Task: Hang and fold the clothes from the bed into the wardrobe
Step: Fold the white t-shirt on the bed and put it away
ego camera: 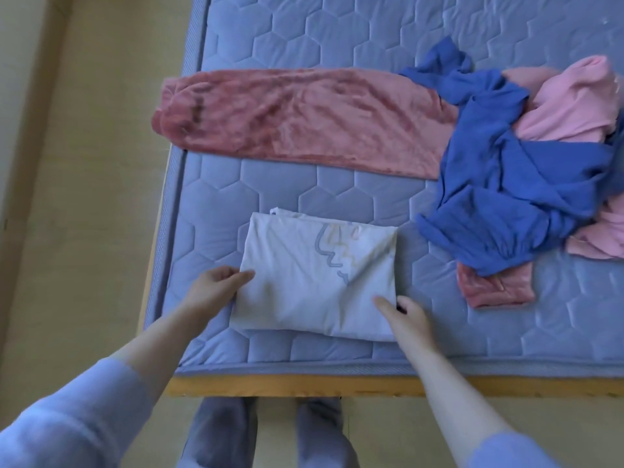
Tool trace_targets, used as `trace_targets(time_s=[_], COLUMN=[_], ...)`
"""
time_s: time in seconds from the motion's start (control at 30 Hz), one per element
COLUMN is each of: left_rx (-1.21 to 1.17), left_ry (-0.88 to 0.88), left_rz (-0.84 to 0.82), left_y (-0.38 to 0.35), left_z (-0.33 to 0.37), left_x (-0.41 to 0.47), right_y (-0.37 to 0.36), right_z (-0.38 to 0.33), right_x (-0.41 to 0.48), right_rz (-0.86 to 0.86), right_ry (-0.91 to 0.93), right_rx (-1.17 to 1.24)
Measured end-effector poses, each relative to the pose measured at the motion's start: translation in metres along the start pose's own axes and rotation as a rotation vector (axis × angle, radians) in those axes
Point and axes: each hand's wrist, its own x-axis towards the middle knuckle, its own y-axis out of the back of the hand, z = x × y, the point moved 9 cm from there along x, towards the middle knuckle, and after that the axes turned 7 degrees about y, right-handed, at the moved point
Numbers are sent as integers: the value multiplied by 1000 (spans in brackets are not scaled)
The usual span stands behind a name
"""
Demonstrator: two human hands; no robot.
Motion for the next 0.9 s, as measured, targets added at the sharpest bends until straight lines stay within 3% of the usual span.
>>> trace_targets(time_s=[0.1,0.27,0.47,0.6,0.73,0.9], left_rx=[-30,-50,-27,-149,-204,-374], left_ry=[-26,-185,-151,-107,-157,-240], left_rz=[-34,159,50,-35,35,-53], left_y=[-13,-18,-40,-45,-40,-35], left_z=[22,59,68,68,76,98], left_x=[11,23,28,34,43,51], right_y=[7,-3,-4,-7,-10,-8], right_z=[-25,-51,-45,-21,-17,-24], right_x=[23,52,63,64,69,76], right_rz=[61,68,75,99,104,141], right_ry=[33,49,81,-46,-62,-1], right_rx=[35,213,192,344,347,386])
